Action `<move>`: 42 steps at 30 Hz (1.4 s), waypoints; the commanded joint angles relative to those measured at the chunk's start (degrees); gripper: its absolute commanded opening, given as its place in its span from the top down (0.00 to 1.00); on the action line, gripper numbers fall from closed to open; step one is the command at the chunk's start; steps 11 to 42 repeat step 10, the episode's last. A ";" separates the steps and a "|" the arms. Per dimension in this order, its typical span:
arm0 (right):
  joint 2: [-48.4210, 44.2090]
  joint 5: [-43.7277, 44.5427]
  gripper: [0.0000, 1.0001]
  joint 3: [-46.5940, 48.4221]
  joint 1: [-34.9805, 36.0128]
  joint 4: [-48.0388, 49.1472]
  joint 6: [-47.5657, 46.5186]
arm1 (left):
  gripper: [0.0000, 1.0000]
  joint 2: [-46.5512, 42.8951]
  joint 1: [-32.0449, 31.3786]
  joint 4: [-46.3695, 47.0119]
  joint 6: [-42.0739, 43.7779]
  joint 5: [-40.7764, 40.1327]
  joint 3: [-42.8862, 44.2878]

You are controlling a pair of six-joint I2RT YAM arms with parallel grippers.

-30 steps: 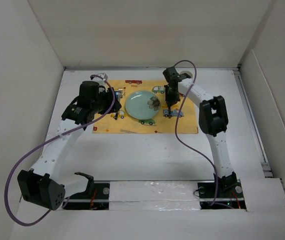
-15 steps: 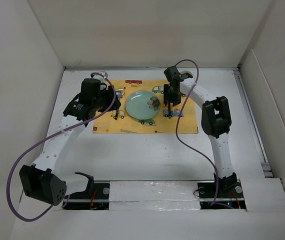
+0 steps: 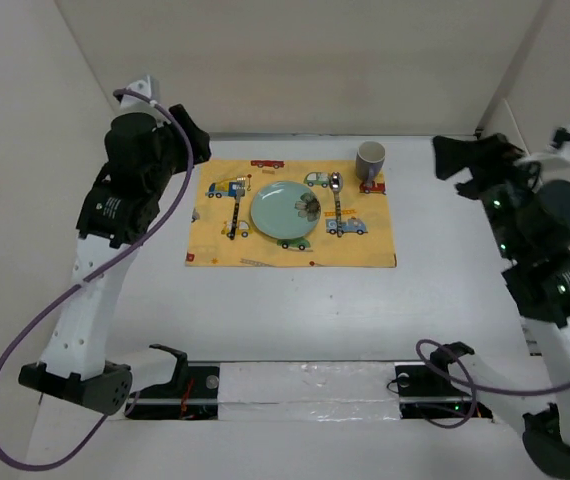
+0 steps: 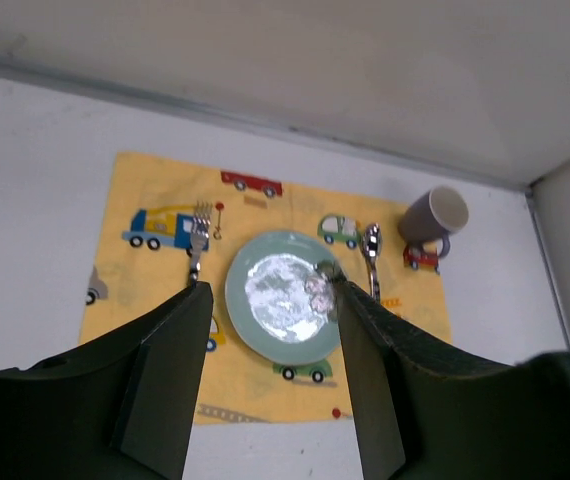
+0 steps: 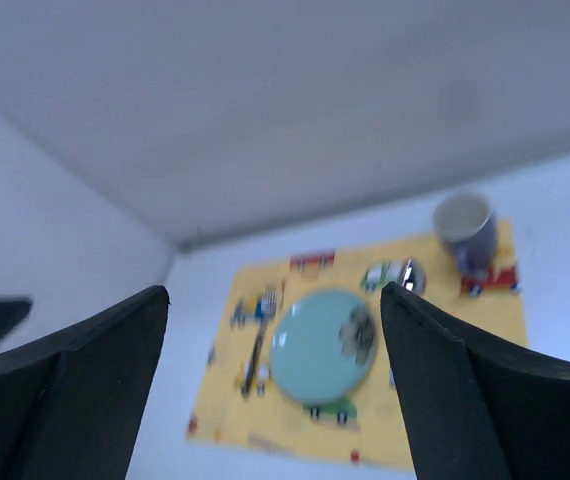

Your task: Set the dinner table for one person

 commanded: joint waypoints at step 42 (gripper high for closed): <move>-2.31 1.87 0.01 -8.93 -11.88 -0.30 7.73 | 0.49 -7.50 0.22 2.41 -1.22 -6.27 -5.04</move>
